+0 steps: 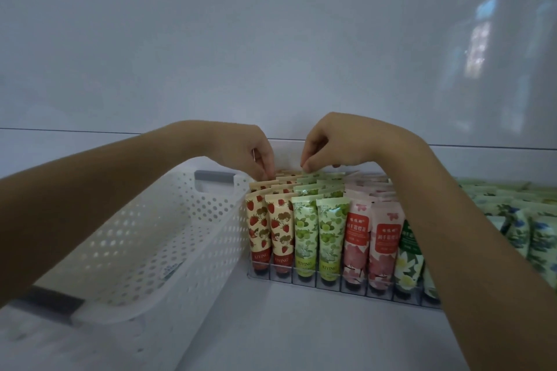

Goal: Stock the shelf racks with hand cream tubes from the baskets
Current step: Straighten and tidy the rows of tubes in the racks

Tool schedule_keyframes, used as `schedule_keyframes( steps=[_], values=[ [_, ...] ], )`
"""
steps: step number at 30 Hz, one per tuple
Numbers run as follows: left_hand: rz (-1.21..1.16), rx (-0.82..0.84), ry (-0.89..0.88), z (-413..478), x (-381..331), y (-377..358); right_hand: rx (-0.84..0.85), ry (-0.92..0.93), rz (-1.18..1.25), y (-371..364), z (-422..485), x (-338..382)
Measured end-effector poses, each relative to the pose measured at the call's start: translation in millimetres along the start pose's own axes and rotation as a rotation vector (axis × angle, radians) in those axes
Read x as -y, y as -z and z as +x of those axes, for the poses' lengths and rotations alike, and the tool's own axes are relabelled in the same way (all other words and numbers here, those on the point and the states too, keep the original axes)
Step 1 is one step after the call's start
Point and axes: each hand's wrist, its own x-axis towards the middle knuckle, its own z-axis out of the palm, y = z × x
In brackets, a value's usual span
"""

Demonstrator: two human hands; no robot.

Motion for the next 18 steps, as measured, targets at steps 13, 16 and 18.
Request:
schedule_keyframes(
  steps=[13, 16, 18],
  values=[
    [0.055, -0.048, 0.015, 7, 4, -4, 0.002, -0.02, -0.008, -3, 3, -5],
    [0.051, -0.055, 0.017, 7, 4, -3, -0.026, -0.029, -0.002, -8, 7, -9],
    [0.049, -0.111, 0.029, 8, 6, -2, -0.072, -0.027, -0.001, -12, 10, -10]
  ],
)
